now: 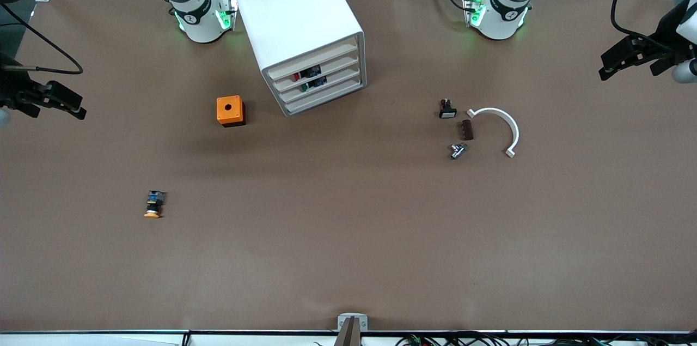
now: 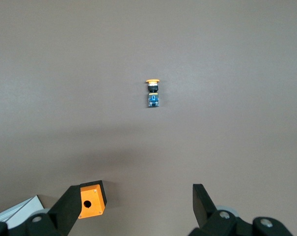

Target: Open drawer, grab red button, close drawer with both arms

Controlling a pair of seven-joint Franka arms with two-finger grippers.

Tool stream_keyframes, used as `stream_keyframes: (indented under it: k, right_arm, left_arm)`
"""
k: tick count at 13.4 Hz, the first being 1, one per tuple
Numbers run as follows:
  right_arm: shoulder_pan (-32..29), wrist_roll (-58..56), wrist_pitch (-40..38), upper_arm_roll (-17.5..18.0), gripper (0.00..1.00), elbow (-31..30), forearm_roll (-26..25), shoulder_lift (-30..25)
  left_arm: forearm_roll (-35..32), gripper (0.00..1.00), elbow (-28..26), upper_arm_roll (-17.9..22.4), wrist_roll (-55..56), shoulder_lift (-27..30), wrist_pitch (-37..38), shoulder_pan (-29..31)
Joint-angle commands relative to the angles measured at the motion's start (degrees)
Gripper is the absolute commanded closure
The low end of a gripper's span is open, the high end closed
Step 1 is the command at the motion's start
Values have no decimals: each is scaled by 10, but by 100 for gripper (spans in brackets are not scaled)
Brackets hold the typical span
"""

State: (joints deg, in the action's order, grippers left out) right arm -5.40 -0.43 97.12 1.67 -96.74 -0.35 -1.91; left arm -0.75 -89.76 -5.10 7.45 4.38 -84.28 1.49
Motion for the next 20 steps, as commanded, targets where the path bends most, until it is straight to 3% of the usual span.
stream_keyframes:
  k: [1, 5, 10, 17, 20]
  right_arm:
    - [5, 6, 4, -1, 0, -10, -11, -13]
    - [4, 6, 4, -1, 0, -10, -11, -13]
    - [5, 6, 4, -1, 0, -10, -11, -13]
    - [4, 6, 4, -1, 0, -9, -11, -13]
    - [4, 6, 5, -1, 0, -9, -11, -12]
  left_arm:
    - [0, 0, 17, -2, -2, -7, 11, 4]
    - [-1, 0, 17, -2, -3, -29, 11, 2]
    - [8, 0, 16, -24, 8, -120, -13, -17]
    - [56, 0, 16, -29, 198, -225, -88, -75]
    - [82, 0, 17, -29, 360, -281, -105, -112]
